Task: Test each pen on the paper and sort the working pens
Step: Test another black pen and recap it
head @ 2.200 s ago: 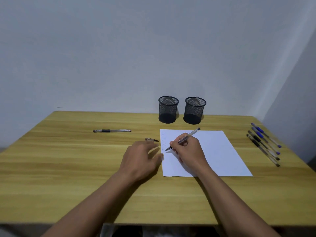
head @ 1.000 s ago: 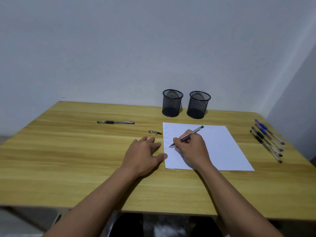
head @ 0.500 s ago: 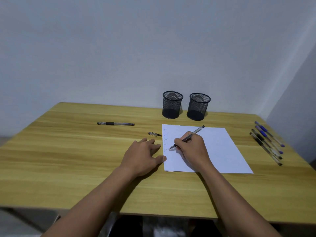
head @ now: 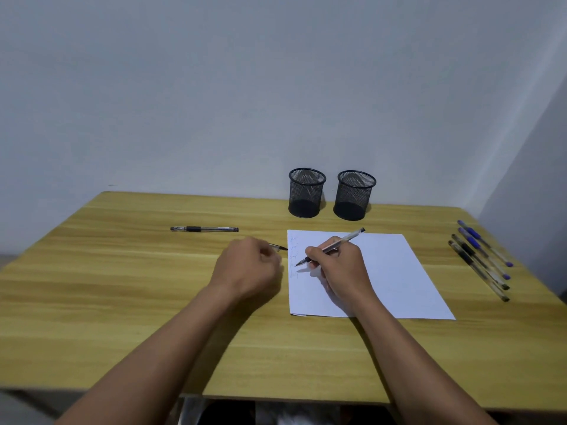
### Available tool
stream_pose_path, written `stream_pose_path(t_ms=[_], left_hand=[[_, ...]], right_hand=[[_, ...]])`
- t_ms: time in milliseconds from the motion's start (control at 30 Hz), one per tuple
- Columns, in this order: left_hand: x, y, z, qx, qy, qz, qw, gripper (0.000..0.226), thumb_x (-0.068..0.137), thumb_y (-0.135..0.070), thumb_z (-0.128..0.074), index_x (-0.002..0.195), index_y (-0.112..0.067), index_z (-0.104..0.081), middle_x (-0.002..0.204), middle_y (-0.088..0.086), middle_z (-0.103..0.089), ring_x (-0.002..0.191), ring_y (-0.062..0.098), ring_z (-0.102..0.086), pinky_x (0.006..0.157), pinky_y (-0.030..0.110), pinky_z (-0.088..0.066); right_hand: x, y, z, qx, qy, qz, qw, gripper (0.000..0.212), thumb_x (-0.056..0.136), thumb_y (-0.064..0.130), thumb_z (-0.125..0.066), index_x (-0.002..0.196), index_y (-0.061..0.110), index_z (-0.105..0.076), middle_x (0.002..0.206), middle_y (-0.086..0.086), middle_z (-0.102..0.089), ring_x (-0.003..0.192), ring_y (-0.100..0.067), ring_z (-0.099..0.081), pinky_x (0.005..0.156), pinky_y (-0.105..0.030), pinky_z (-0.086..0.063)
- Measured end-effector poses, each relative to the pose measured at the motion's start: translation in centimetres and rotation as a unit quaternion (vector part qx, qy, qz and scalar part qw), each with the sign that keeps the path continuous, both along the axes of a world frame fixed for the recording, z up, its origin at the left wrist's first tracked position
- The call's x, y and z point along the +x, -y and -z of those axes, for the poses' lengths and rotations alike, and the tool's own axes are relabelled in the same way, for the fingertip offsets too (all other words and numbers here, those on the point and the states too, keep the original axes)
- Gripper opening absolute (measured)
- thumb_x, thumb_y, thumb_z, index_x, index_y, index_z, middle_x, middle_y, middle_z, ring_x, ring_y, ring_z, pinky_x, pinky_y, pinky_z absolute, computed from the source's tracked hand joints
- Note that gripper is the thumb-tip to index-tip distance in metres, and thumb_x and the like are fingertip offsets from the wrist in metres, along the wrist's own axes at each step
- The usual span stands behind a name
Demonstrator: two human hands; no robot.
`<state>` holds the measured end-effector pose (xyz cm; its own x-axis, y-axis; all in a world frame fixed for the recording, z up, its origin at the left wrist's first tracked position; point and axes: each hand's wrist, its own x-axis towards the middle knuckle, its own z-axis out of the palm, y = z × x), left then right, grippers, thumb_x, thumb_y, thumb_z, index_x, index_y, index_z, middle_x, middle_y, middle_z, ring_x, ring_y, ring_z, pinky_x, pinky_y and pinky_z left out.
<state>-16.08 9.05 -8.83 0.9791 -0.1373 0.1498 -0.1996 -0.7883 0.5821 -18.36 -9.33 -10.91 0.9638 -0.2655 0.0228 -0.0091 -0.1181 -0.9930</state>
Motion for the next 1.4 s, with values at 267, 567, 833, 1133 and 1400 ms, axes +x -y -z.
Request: stream_pose_path(t_ms=[267, 567, 833, 1133, 1400], left_hand=[[4.0, 0.4, 1.2, 0.132, 0.064, 0.003, 0.989, 0.019, 0.093, -0.037, -0.061, 0.106, -0.031, -0.074, 0.111, -0.006, -0.071, 0.104, 0.024, -0.057, 0.082, 0.040, -0.050], [2.4, 0.7, -2.1, -0.170, 0.042, 0.075, 0.982, 0.010, 0.083, -0.016, -0.077, 0.087, -0.025, -0.076, 0.080, -0.013, -0.075, 0.076, -0.003, -0.069, 0.071, 0.014, -0.049], [1.5, 1.7, -4.7, -0.207, 0.053, 0.085, 0.973, 0.012, 0.082, -0.018, -0.078, 0.093, -0.022, -0.079, 0.082, -0.012, -0.076, 0.072, -0.007, -0.066, 0.068, 0.010, -0.045], [-0.1, 3.2, -6.7, -0.353, -0.025, 0.129, 0.926, 0.014, 0.086, -0.005, -0.073, 0.100, -0.006, -0.077, 0.091, 0.013, -0.076, 0.079, 0.016, -0.069, 0.069, 0.019, -0.057], [-0.2, 3.3, -6.8, -0.425, -0.047, 0.115, 0.897, 0.014, 0.087, 0.002, -0.069, 0.100, 0.000, -0.075, 0.082, 0.014, -0.073, 0.074, 0.017, -0.068, 0.078, 0.025, -0.060]], right_hand=[[0.3, 1.0, -1.6, 0.025, 0.016, 0.020, 0.999, 0.014, 0.095, 0.015, -0.068, 0.090, 0.002, -0.070, 0.075, -0.007, -0.071, 0.063, -0.017, -0.058, 0.051, -0.031, -0.048], [0.1, 1.3, -3.5, 0.108, 0.053, 0.015, 0.993, 0.006, 0.093, 0.005, -0.069, 0.088, 0.004, -0.072, 0.083, -0.007, -0.071, 0.079, -0.015, -0.069, 0.060, -0.025, -0.058], [-1.3, 2.8, -6.2, 0.156, 0.084, 0.028, 0.984, 0.003, 0.091, 0.006, -0.071, 0.091, 0.004, -0.072, 0.079, -0.006, -0.070, 0.073, -0.013, -0.068, 0.059, -0.027, -0.059], [-1.8, 2.9, -7.5, 0.180, 0.081, -0.036, 0.980, 0.003, 0.090, 0.008, -0.073, 0.087, 0.007, -0.073, 0.077, -0.003, -0.071, 0.076, -0.012, -0.072, 0.063, -0.026, -0.058], [-1.6, 2.0, -8.0, 0.216, 0.075, -0.047, 0.972, 0.007, 0.088, 0.003, -0.074, 0.083, 0.006, -0.071, 0.073, -0.005, -0.071, 0.069, -0.014, -0.070, 0.063, -0.024, -0.059]])
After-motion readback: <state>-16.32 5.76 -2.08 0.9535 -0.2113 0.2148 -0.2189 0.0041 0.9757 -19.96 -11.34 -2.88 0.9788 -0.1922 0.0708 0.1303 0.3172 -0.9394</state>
